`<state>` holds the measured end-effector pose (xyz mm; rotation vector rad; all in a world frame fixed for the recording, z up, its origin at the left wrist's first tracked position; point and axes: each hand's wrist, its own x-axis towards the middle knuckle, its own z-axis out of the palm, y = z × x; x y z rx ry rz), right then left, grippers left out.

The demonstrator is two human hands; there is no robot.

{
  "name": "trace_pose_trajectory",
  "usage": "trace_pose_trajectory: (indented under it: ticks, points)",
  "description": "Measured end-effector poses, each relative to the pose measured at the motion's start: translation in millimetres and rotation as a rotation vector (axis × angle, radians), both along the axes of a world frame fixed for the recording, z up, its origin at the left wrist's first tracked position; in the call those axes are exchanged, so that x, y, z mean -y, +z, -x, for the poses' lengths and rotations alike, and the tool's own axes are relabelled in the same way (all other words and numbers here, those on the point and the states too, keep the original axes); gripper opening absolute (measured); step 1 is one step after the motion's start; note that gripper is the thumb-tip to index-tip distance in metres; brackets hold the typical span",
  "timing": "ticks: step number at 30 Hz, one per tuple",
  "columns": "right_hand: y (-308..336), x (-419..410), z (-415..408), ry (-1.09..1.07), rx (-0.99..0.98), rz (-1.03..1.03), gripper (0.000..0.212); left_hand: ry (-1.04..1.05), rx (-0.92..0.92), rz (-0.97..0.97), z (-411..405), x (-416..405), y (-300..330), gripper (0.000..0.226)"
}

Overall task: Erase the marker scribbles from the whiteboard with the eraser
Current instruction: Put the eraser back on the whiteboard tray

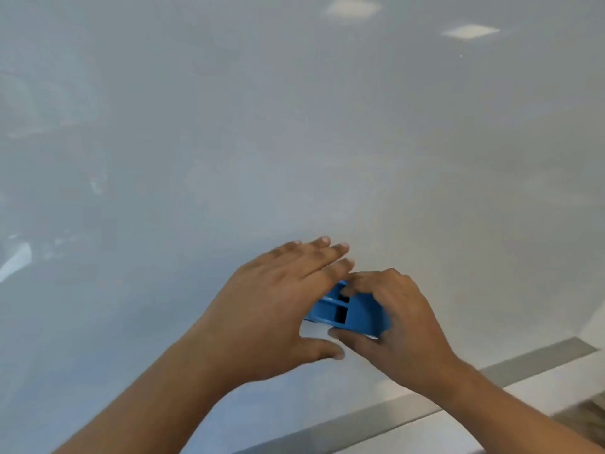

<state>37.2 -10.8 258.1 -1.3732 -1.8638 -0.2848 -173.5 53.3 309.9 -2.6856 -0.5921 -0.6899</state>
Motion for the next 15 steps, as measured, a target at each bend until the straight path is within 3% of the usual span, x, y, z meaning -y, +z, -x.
trace_pose_trajectory:
  ticks: [3,8,13,15]
  points:
    - [-29,23,16,0.013,0.005,0.17,0.048,-0.002,-0.045,0.122,10,16,-48,0.088]
    - [-94,59,24,-0.015,-0.085,0.451,0.051,0.006,-0.081,0.397,9,42,-112,0.059]
    - [-120,86,-4,-0.13,-0.153,0.688,0.083,0.093,-0.016,0.687,-10,63,-170,0.058]
    - [-134,95,-27,-0.239,-0.22,0.685,0.081,0.124,0.053,0.793,-21,66,-193,0.06]
